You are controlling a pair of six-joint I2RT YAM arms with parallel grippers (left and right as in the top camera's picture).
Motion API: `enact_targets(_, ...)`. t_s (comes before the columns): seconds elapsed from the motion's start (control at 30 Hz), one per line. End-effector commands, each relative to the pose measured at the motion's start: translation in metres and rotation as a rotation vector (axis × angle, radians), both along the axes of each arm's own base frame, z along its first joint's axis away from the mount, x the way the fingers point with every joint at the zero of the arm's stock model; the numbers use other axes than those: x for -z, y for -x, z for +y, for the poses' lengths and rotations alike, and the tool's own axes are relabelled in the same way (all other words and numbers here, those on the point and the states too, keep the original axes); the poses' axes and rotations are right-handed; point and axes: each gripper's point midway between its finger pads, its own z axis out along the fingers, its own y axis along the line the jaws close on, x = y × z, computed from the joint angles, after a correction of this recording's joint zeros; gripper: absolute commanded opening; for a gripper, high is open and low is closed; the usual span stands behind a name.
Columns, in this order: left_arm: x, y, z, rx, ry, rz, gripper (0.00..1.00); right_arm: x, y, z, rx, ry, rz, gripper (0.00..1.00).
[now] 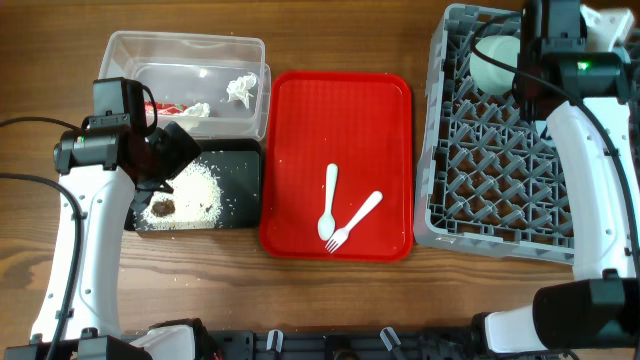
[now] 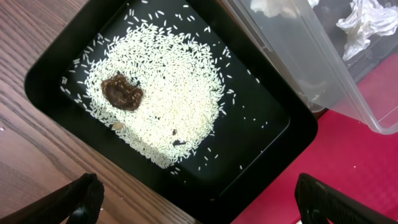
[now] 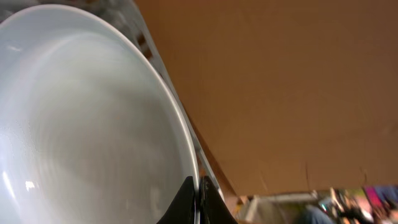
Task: Sort waste into correct bins and load items into the dishwasher rack
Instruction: 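Lift the light-blue plate and carry it into the rack, then release the plate in the rack and move the right gripper toward the cutlery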
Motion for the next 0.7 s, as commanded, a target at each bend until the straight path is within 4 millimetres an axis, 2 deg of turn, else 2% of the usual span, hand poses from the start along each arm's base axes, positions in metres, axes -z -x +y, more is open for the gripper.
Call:
enact_targets(0.0,-0.001,-0.001,0.001,-0.01,0.002,-0.005,1.0,0.014,0.012,-0.009,0.085,0.066,-0.027,0.04)
enact_targets(0.17,-0.001,0.0,0.001,-0.01,0.003,-0.004,1.0,0.044,0.015,-0.01,0.087,0.091,0.014,0.04)
enact_targets(0.37,-0.001,0.0,0.001,-0.01,0.003,-0.003,1.0,0.08,0.01,-0.003,0.053,-0.003,0.02,0.04)
enact_targets(0.5,-0.001,0.0,0.001,-0.01,0.003,-0.003,1.0,0.092,-0.002,0.009,0.0,-0.095,-0.001,0.04)
enact_targets(0.67,0.0,0.001,0.001,-0.01,0.003,0.001,1.0,0.108,-0.023,0.037,-0.144,-0.214,0.031,0.04)
